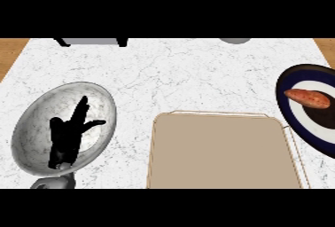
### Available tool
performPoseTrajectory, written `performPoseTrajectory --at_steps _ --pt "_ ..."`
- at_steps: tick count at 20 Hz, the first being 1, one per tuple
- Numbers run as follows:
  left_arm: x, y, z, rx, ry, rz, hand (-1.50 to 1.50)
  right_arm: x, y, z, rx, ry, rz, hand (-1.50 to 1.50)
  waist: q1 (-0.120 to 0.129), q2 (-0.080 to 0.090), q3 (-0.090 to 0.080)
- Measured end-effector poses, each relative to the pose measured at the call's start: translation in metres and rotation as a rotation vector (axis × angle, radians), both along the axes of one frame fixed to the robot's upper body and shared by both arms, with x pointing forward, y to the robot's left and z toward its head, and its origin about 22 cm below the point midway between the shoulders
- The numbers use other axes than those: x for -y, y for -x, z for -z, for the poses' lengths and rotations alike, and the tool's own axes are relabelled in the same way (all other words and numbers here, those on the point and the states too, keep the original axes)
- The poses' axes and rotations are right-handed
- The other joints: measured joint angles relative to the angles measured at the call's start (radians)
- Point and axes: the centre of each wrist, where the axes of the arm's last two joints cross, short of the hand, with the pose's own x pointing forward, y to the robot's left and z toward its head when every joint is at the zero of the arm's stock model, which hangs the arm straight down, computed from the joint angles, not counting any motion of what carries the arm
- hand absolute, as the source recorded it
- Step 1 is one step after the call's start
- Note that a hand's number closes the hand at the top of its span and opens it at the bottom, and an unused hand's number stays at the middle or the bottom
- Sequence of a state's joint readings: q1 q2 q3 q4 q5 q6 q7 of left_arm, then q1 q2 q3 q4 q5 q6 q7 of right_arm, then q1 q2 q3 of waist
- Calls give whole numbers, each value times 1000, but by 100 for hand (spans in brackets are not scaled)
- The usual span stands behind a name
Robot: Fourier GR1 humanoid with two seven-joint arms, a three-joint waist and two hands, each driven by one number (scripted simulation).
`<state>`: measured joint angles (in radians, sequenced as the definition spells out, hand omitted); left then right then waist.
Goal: Pick the sweet potato from the tray and place it in the plate
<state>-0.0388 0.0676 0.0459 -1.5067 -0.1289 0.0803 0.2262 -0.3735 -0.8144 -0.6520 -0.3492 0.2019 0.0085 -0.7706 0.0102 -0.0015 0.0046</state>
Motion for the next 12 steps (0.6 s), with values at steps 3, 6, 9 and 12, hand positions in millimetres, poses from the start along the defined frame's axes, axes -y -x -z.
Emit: performPoseTrajectory --at_steps 3,6,9,12 --pt "2 0 0 4 -5 -6 0 10 10 -6 20 2 37 -150 1 1 1" --pt "2 1 -1 2 4 -3 0 13 17 -3 24 0 75 -150 3 3 0" --pt "0 2 -1 1 8 3 0 19 25 -7 30 3 100 -150 3 3 0" --pt "2 2 1 13 -1 -1 0 21 32 -5 20 8 116 -150 4 2 2"
